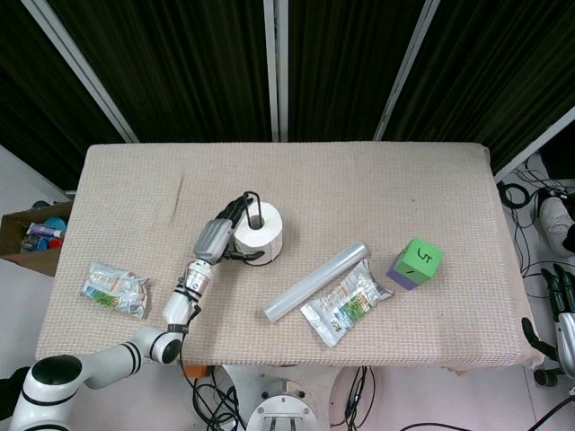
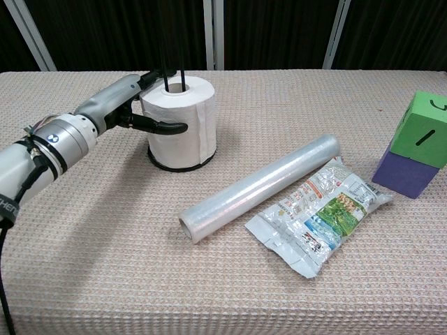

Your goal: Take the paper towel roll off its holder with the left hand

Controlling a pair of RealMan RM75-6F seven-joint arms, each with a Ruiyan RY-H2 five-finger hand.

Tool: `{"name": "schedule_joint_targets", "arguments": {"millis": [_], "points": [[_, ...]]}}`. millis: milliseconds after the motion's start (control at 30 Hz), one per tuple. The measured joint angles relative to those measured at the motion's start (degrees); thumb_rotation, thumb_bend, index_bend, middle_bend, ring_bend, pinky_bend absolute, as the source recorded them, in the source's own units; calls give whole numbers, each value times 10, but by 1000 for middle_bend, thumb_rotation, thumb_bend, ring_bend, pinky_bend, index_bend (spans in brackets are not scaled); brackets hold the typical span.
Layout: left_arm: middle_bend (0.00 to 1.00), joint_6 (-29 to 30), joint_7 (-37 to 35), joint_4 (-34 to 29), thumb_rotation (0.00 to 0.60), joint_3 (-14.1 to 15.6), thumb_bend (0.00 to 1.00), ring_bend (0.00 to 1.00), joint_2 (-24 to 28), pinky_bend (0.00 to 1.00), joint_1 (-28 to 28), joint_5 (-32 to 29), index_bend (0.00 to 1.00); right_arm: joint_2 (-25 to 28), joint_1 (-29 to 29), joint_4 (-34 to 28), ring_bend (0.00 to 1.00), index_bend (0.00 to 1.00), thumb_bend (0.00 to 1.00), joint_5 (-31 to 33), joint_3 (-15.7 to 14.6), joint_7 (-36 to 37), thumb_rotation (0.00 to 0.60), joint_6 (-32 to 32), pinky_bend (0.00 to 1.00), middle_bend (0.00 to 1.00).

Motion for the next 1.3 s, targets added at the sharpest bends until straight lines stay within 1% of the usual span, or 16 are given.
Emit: {"name": "schedule_joint_targets", "arguments": {"millis": [33, 167, 400, 500, 667, 800, 900, 1000, 1133, 1233, 1300], "points": [[24, 0, -6, 2, 599, -1, 64, 16, -1, 147, -1, 0, 0, 0, 0, 0, 0, 0, 298, 0, 0, 0, 600, -1, 0, 0], [125, 13, -26, 3, 600, -8, 76, 136, -6, 185, 0, -1, 8, 0, 1, -1, 0, 0, 298, 1, 0, -2, 600, -2, 0, 0], [327, 48, -62, -2, 600, -24, 151, 322, -13, 248, 4, -2, 140, -1, 0, -2, 0, 0, 298, 1, -1, -5, 600, -2, 0, 0], [358, 59, -80, -18, 600, -29, 164, 343, -8, 263, 7, 1, 162, -1, -1, 1, 0, 0, 298, 3, -1, -4, 600, -2, 0, 0], [363, 80, -85, -69, 600, -43, 165, 344, 22, 263, 10, 8, 162, -2, -1, 3, 0, 0, 298, 3, 1, 0, 600, 0, 0, 0], [363, 91, -74, -143, 600, -65, 163, 344, 63, 263, 12, 5, 162, -2, -2, 4, 0, 0, 298, 2, 1, 2, 600, 3, 0, 0], [363, 96, -57, -222, 600, -90, 163, 344, 105, 263, 14, -6, 162, -2, -3, 5, 0, 0, 298, 1, 1, 4, 600, 4, 0, 0], [363, 101, -31, -314, 600, -125, 163, 344, 154, 263, 17, -24, 161, -3, -3, 5, 0, 0, 298, 0, 1, 3, 600, 5, 0, 0], [363, 115, 19, -441, 600, -185, 162, 344, 234, 263, 27, -65, 160, -3, -3, 3, 0, 0, 298, -2, 0, 2, 600, 6, 0, 0], [363, 138, 62, -508, 600, -224, 162, 344, 295, 263, 42, -96, 161, -5, -3, 3, 0, 0, 298, -4, -1, 2, 600, 6, 0, 0], [364, 150, 78, -528, 600, -234, 164, 347, 324, 263, 59, -107, 161, -6, -3, 5, 0, 0, 298, -5, -2, 2, 600, 6, 0, 0]]}}
